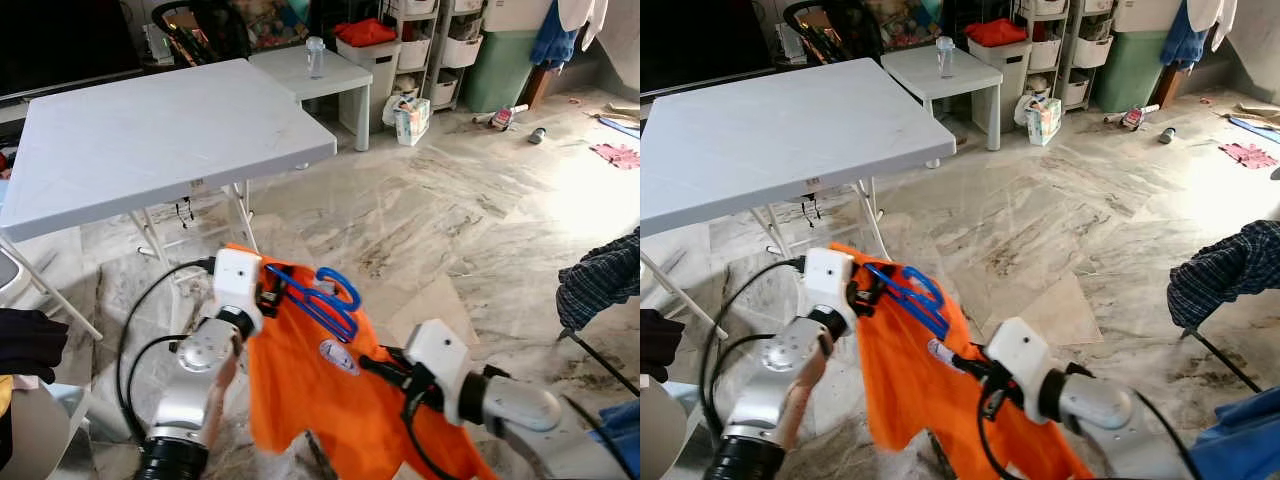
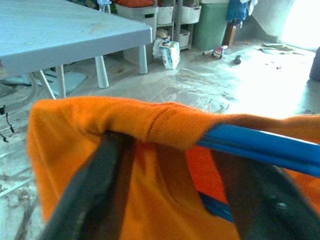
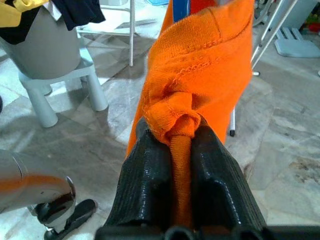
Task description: Hang hanger
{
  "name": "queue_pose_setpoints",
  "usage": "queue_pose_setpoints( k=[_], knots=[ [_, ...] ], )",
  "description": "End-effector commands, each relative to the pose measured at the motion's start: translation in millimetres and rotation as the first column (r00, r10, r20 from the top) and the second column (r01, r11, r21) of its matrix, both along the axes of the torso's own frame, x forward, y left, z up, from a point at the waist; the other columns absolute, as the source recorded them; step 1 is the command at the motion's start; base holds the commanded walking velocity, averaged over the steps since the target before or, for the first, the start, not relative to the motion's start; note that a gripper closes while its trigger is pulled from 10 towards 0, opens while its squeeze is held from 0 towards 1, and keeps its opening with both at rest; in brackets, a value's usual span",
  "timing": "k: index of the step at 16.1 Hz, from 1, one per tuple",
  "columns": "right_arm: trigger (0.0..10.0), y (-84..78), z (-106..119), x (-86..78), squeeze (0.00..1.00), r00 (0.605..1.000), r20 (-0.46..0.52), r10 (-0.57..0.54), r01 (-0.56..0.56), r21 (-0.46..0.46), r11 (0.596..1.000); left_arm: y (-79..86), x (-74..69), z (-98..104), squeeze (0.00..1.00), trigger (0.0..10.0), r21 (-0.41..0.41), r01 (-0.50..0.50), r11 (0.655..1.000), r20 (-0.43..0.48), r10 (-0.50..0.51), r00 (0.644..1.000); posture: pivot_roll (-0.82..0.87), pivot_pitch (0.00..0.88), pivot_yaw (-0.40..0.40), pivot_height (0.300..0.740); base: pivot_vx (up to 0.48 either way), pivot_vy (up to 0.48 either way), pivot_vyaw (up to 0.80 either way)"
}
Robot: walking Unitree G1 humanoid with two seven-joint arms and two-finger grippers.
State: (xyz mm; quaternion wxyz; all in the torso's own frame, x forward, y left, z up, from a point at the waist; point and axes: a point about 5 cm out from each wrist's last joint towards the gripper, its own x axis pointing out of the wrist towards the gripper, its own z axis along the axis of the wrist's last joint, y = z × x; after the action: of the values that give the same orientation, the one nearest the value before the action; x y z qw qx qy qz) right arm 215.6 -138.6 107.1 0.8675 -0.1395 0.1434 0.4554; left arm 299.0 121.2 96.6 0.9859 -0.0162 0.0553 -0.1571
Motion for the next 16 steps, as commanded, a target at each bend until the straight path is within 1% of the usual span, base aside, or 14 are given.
queue_pose_setpoints(
  k=[1,3,4,5,6,8,9,10,11,12,13,14,15,16],
  knots=[
    [10.0,-4.9,3.1,3.5,0.00,1.000,0.017,-0.012,0.012,-0.028,1.000,4.7,5.4,5.0,0.00,0.0,0.011,-0.011,1.000,0.019,0.010,1.000,-0.14,0.005,0.024,0.740,0.000,0.000,0.00],
    [10.0,-10.7,0.8,10.8,0.00,0.998,0.032,-0.055,0.057,-0.078,0.995,0.8,3.3,0.2,0.00,0.0,0.013,0.026,1.000,-0.018,-0.025,1.000,-0.14,0.005,0.024,0.740,0.000,0.000,0.00],
    [10.0,-11.9,2.4,18.1,0.00,0.994,0.044,-0.098,0.101,-0.080,0.992,-4.4,-1.0,-5.5,0.00,0.0,0.019,0.066,0.998,-0.051,-0.065,0.997,-0.14,0.005,0.024,0.740,0.000,0.000,0.00],
    [10.0,-12.3,5.7,24.0,0.00,0.989,0.040,-0.144,0.146,-0.048,0.988,-6.8,-3.9,-9.3,0.00,0.0,0.018,0.086,0.996,-0.078,-0.084,0.993,-0.14,0.006,0.024,0.740,0.000,0.000,0.00],
    [10.0,-13.0,7.5,25.9,0.00,0.987,0.046,-0.151,0.153,-0.046,0.987,-7.9,-6.0,-12.0,0.00,0.0,0.029,0.102,0.994,-0.094,-0.099,0.991,-0.13,0.005,0.023,0.740,0.000,0.000,0.00],
    [10.0,-19.6,8.7,35.9,0.00,0.975,0.095,-0.203,0.211,-0.078,0.974,-8.1,-8.5,-14.3,0.00,0.0,0.039,0.109,0.993,-0.100,-0.105,0.989,-0.13,0.006,0.024,0.740,0.000,0.000,0.00],
    [10.0,-18.2,9.8,37.6,0.00,0.974,0.095,-0.204,0.211,-0.068,0.975,-7.8,-8.2,-14.1,0.00,0.0,0.038,0.109,0.993,-0.102,-0.105,0.989,-0.13,0.007,0.025,0.740,0.000,0.000,0.00],
    [10.0,-14.8,11.0,35.8,0.00,0.978,0.091,-0.187,0.193,-0.061,0.979,-6.9,-7.2,-14.1,0.00,0.0,0.041,0.107,0.993,-0.105,-0.102,0.989,-0.13,0.007,0.024,0.740,0.000,0.000,0.00],
    [10.0,-11.5,12.7,33.5,0.00,0.982,0.076,-0.176,0.179,-0.032,0.983,-7.0,-6.8,-15.1,0.00,0.0,0.048,0.110,0.993,-0.115,-0.104,0.988,-0.13,0.009,0.024,0.740,0.000,0.000,0.00],
    [10.0,-9.3,13.8,32.0,0.00,0.984,0.068,-0.164,0.166,-0.017,0.986,-7.2,-6.6,-16.0,0.00,3.9,0.058,0.112,0.992,-0.122,-0.104,0.987,-0.13,0.011,0.024,0.740,0.000,0.000,0.00],
    [10.0,-6.9,15.6,30.5,0.00,0.986,0.060,-0.154,0.155,-0.004,0.988,-8.2,-6.0,-16.5,0.00,10.0,0.068,0.110,0.992,-0.125,-0.101,0.987,-0.14,0.013,0.024,0.740,0.000,0.000,0.00],
    [10.0,-4.0,18.9,29.8,0.00,0.986,0.039,-0.160,0.158,0.036,0.987,-10.6,-5.4,-15.7,0.00,10.0,0.074,0.118,0.990,-0.117,-0.109,0.987,-0.14,0.013,0.024,0.740,0.000,0.000,0.00],
    [10.0,-0.6,26.9,29.7,0.00,0.985,-0.003,-0.170,0.170,0.119,0.978,-13.4,-4.0,-14.3,0.00,10.0,0.068,0.118,0.991,-0.105,-0.111,0.988,-0.14,0.013,0.025,0.740,0.000,0.000,0.00],
    [10.0,2.1,33.3,28.9,0.00,0.987,-0.025,-0.161,0.163,0.166,0.973,-15.0,-2.0,-12.2,0.00,10.0,0.063,0.111,0.992,-0.095,-0.105,0.990,-0.14,0.013,0.026,0.740,0.000,0.000,0.00]
  ],
)
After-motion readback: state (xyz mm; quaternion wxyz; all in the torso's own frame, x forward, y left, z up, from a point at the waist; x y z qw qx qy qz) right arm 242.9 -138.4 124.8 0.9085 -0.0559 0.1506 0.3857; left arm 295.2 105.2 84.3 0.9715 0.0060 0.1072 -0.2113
